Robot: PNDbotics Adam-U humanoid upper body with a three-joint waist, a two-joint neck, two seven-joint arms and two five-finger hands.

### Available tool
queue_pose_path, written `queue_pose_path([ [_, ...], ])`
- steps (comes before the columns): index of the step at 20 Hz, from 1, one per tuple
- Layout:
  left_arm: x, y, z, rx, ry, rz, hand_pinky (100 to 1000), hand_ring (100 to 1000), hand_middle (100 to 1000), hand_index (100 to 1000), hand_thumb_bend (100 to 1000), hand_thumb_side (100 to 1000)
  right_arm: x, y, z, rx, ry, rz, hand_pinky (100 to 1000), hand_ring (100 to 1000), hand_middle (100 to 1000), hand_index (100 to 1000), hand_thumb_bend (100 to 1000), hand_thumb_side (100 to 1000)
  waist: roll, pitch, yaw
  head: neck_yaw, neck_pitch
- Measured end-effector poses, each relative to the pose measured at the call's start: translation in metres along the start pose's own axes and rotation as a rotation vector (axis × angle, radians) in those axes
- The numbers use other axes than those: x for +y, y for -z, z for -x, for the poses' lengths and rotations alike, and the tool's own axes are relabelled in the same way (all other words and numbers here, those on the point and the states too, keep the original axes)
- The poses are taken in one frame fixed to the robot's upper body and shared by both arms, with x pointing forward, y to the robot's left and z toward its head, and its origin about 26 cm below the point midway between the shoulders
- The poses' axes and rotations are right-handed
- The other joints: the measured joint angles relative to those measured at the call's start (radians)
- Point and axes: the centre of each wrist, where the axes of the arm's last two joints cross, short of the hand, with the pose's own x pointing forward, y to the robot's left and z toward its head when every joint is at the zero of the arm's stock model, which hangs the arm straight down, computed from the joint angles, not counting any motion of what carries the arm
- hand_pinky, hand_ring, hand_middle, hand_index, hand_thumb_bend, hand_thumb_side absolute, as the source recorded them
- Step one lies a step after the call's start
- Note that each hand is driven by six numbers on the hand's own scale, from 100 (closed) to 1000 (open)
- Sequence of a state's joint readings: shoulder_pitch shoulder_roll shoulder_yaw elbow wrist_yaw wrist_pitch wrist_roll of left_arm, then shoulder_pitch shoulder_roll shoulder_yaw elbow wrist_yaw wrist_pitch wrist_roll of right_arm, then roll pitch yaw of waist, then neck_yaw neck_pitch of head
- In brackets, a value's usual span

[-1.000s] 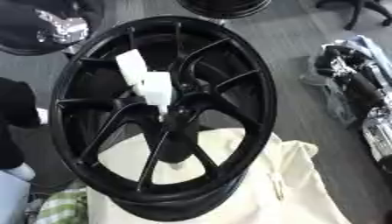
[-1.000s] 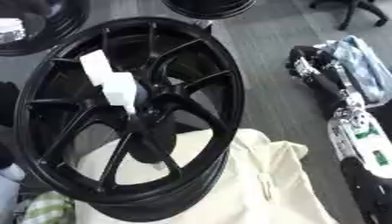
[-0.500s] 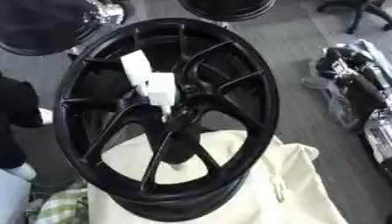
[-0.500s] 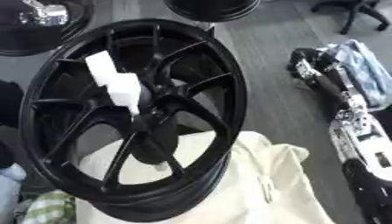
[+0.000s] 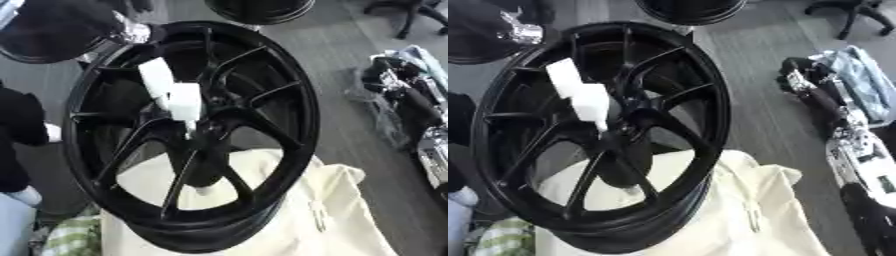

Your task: Pull the pin out of the wheel hub.

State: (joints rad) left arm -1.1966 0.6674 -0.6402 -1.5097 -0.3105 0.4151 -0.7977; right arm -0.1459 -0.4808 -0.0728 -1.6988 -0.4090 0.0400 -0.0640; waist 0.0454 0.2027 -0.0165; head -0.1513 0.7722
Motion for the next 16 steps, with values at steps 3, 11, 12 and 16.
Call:
queue_pose_path([
  [3,-0.001,0.001,-0.001,0.019,0.019,-0.009,870,816,799,851,402,532,0.0,0.0,0.0,0.002,0.0,-0.001,804,717,633,737,257,383,0.0,0.0,0.0,0.001,0.0],
  [11,-0.01,0.002,-0.023,0.019,0.046,-0.082,896,831,812,857,444,453,-0.001,-0.002,0.003,0.013,0.0,0.003,805,718,633,737,258,386,0.001,0.0,0.003,0.007,0.0],
  [12,-0.012,0.001,-0.028,0.014,0.05,-0.09,897,831,812,857,446,446,-0.001,-0.002,0.003,0.014,0.001,0.003,805,718,633,737,258,386,0.002,0.0,0.003,0.007,0.0],
  [16,-0.018,-0.001,-0.037,0.004,0.056,-0.106,895,832,810,854,442,442,-0.001,-0.002,0.004,0.016,0.001,0.003,805,718,633,736,258,387,0.005,0.0,0.004,0.008,0.0],
])
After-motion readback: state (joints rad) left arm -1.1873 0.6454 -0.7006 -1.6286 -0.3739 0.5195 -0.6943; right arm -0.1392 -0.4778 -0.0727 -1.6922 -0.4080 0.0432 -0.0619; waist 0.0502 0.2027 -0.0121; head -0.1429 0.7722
